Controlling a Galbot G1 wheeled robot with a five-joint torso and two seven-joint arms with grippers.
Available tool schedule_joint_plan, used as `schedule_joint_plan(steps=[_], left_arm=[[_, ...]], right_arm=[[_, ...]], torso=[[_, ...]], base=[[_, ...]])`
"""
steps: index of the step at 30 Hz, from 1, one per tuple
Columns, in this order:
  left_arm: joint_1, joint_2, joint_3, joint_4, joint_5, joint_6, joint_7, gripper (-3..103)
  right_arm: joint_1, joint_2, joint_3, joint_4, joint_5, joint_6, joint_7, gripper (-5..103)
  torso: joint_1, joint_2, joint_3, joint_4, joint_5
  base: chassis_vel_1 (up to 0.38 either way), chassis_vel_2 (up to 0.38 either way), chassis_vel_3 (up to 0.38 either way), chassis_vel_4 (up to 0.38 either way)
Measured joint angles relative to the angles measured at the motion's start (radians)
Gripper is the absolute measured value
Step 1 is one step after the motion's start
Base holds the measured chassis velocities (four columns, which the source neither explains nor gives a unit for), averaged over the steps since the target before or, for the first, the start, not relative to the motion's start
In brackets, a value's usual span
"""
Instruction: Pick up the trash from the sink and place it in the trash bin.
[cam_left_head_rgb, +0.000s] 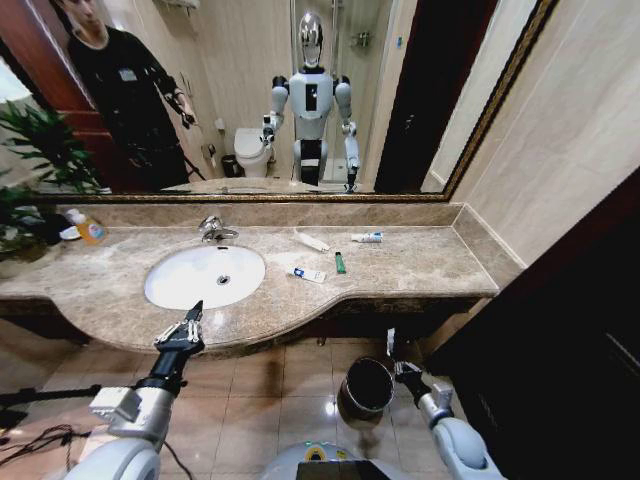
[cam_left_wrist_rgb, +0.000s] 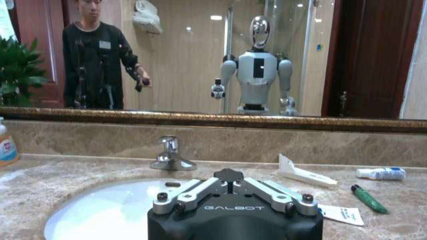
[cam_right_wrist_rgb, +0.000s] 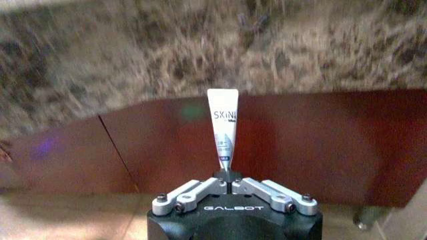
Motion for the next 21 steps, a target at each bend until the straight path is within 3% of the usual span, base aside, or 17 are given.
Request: schedule_joint_plan(steps=[10,16,18,21], left_arm=[[0.0,0.0,0.0,0.0,0.0,0.0,0.0,0],[0.0,0.0,0.0,0.0,0.0,0.0,0.0,0],[0.0,0.0,0.0,0.0,0.0,0.0,0.0,0],[0.0,0.0,0.0,0.0,0.0,0.0,0.0,0]], right_arm=[[0.093,0.068,0.007,-0.236,-0.061,0.062,0.0,0],[0.109,0.089,0.005,-0.29,-0.081,0.057,-0.029,-3],[0.118,0.096,0.004,-0.321,-0.091,0.058,-0.047,7],[0.125,0.1,0.001,-0.347,-0.097,0.072,-0.051,12]], torso=[[0.0,0.0,0.0,0.0,0.0001],[0.0,0.0,0.0,0.0,0.0001],[0.0,0.0,0.0,0.0,0.0001],[0.0,0.0,0.0,0.0,0.0001]], base=[[0.0,0.0,0.0,0.0],[0.0,0.0,0.0,0.0],[0.0,0.0,0.0,0.0],[0.0,0.0,0.0,0.0]])
